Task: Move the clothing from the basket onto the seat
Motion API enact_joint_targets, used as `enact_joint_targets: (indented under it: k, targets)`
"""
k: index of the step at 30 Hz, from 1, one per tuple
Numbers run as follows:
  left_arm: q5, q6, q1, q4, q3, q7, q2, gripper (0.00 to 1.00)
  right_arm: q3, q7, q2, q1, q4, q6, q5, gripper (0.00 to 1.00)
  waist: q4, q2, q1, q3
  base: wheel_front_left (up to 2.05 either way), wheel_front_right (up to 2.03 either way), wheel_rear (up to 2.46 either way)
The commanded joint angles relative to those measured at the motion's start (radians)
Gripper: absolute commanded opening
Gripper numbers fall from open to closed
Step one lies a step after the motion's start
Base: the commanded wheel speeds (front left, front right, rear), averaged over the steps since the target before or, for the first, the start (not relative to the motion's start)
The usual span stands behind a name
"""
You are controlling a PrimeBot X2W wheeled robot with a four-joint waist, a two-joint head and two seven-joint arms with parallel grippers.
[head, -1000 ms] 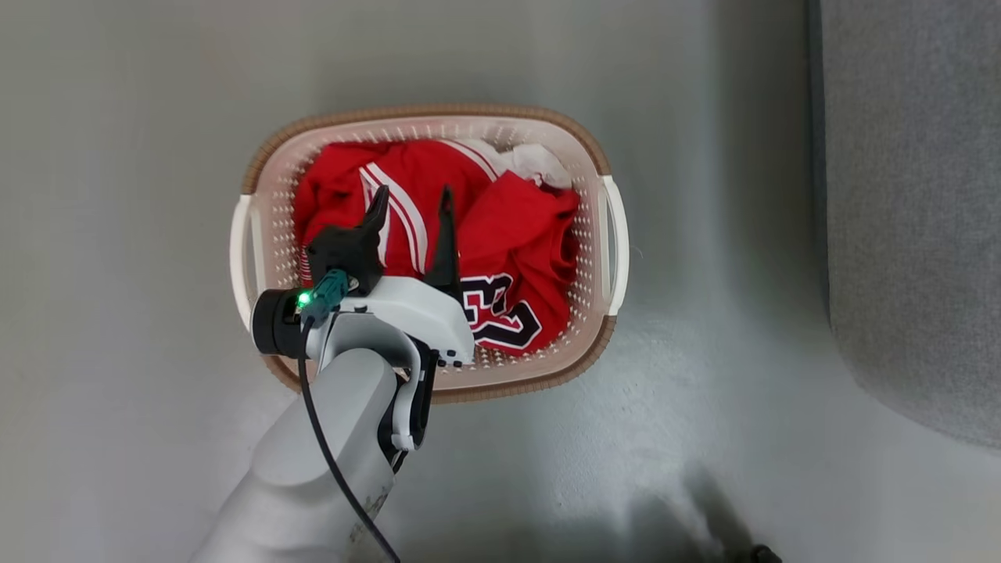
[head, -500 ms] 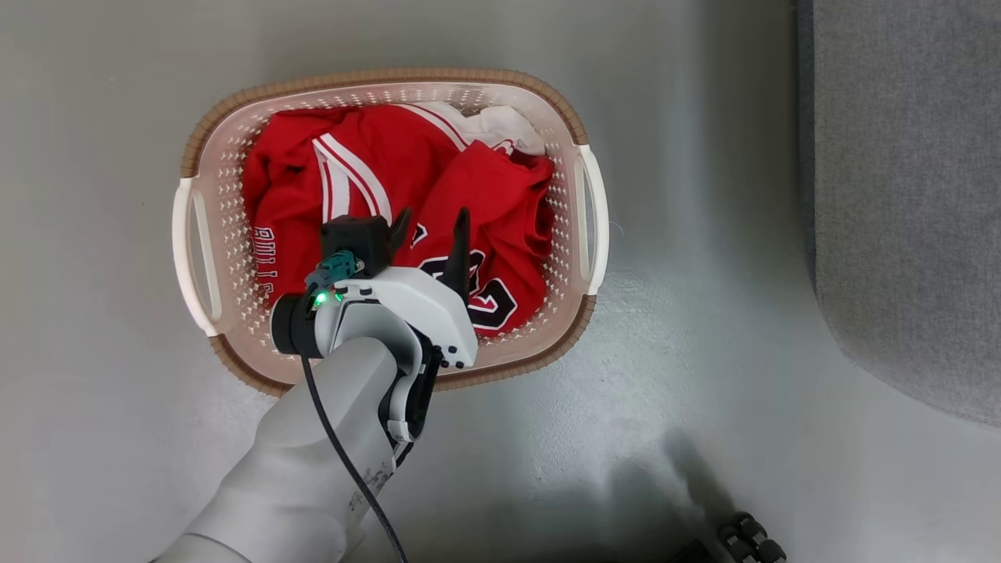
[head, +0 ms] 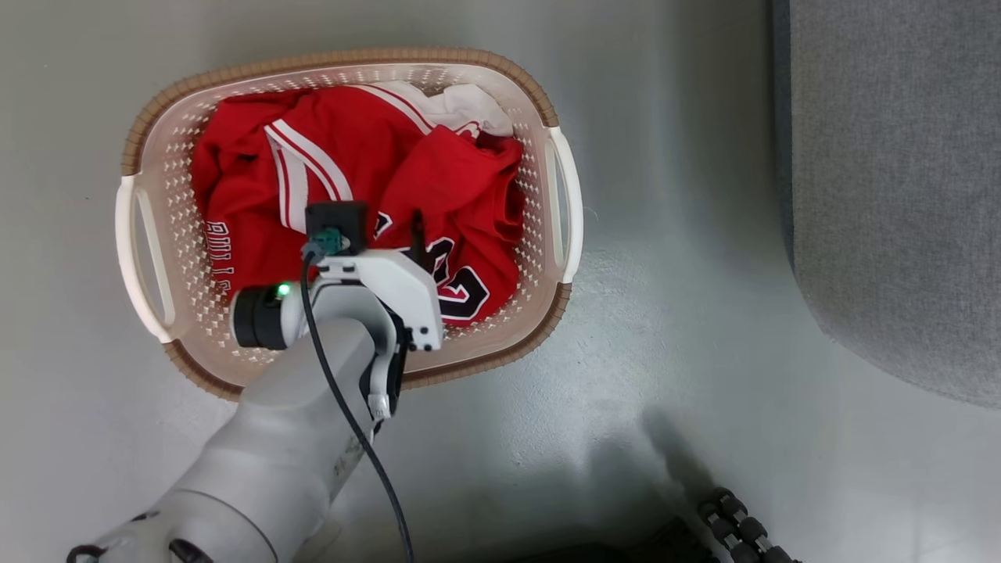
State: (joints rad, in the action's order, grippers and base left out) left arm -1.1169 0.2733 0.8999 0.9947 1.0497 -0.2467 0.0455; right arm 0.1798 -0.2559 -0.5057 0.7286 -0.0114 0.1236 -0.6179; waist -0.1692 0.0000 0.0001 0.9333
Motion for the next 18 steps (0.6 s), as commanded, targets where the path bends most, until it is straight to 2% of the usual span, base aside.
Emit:
enact_joint_targets:
  k: [1, 3, 5, 15, 16, 17, 18]
  targets:
    - [-0.013, 0.025, 0.016, 0.005, 0.003, -0.004, 0.005, 1.0, 0.007, -0.006, -0.014, -0.025, -0.028, 0.007, -0.01, 1.0, -0.004, 0.0, 0.0, 0.004, 0.0, 0.0, 0.0]
    - [-0.029, 0.052, 0.032, 0.017, 0.023, -0.008, 0.005, 1.0, 0.006, -0.006, -0.012, -0.023, -0.033, 0.007, -0.011, 1.0, -0.008, 0.0, 0.0, 0.009, 0.0, 0.0, 0.0]
    - [-0.052, 0.057, 0.04, 0.017, 0.041, -0.009, 0.005, 1.0, 0.004, -0.006, -0.011, -0.022, -0.037, 0.007, -0.014, 1.0, -0.011, 0.0, 0.0, 0.015, 0.0, 0.0, 0.0]
    - [-0.186, -0.013, 0.049, 0.009, 0.15, 0.069, 0.005, 1.0, 0.005, -0.006, 0.002, -0.013, -0.028, 0.007, -0.023, 1.0, -0.019, 0.0, 0.0, 0.024, 0.0, 0.0, 0.0]
    - [-0.199, -0.017, 0.047, 0.007, 0.156, 0.07, 0.005, 0.96, 0.005, -0.006, 0.004, -0.013, -0.026, 0.007, -0.022, 1.0, -0.019, 0.0, 0.0, 0.021, 0.0, 0.0, 0.0]
    - [-0.211, -0.025, 0.043, 0.002, 0.163, 0.075, 0.005, 0.0, 0.004, -0.006, 0.007, -0.013, -0.024, 0.007, -0.022, 1.0, -0.018, 0.0, 0.0, 0.016, 0.0, 0.0, 0.0]
    - [-0.224, -0.03, 0.041, 0.001, 0.168, 0.074, 0.005, 0.0, 0.003, -0.006, 0.01, -0.014, -0.022, 0.007, -0.021, 1.0, -0.018, 0.0, 0.0, 0.01, 0.0, 0.0, 0.0]
